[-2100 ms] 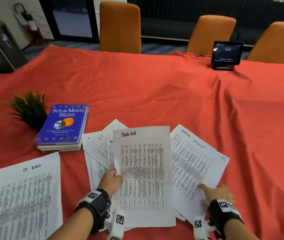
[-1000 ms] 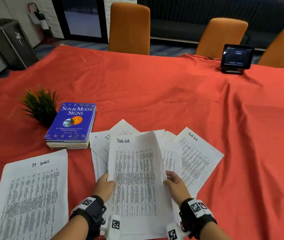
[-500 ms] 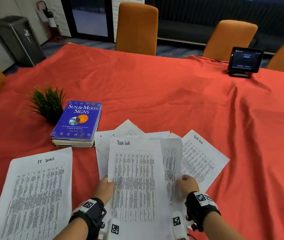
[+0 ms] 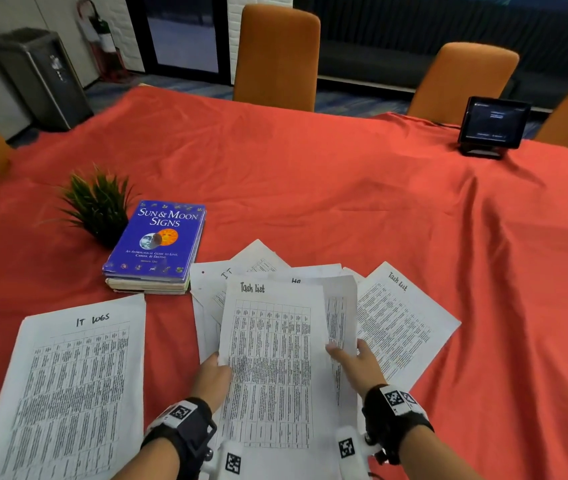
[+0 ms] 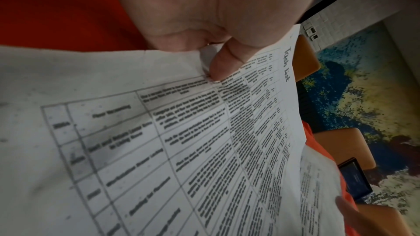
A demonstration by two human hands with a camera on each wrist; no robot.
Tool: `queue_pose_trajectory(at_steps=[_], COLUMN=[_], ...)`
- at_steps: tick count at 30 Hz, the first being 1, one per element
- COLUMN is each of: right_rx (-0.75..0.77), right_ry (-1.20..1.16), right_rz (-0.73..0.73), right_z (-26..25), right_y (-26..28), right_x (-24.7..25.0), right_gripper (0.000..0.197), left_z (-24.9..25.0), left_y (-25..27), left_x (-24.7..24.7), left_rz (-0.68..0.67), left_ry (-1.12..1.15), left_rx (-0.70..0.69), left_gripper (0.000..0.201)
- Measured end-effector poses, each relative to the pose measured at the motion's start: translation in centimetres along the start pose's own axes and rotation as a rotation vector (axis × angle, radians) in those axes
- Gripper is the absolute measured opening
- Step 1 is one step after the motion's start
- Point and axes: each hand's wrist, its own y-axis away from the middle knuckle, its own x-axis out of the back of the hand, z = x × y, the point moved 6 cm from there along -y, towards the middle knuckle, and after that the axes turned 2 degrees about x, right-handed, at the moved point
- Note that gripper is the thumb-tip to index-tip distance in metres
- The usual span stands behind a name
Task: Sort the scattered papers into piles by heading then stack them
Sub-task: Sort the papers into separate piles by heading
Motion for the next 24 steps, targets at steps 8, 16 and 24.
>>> queue_pose_trajectory(at_steps=[8,16,24], right_rx=[-0.15,-0.12,-0.026], right_ry=[-0.141,-0.136,-0.14], right_rz=[-0.127,-0.113,-0.107], right_z=[0.5,0.1,-3.4], right_y=[0.3,1.0,1.9], right_x=[-1.4,-2.5,-1.6], right_gripper=[0.037,0.035,0.02], left_z=[0.4,-0.1,2.1], left_y=[1.1,1.0,1.7], left_x=[-0.4,-0.7,0.3], left_rz=[0.05,0.011,0.042], left_ry=[0.015,0.004,0.073], left_rx=[-0.018,0.018,-0.058], left_gripper=[0.036,0.039,0.05])
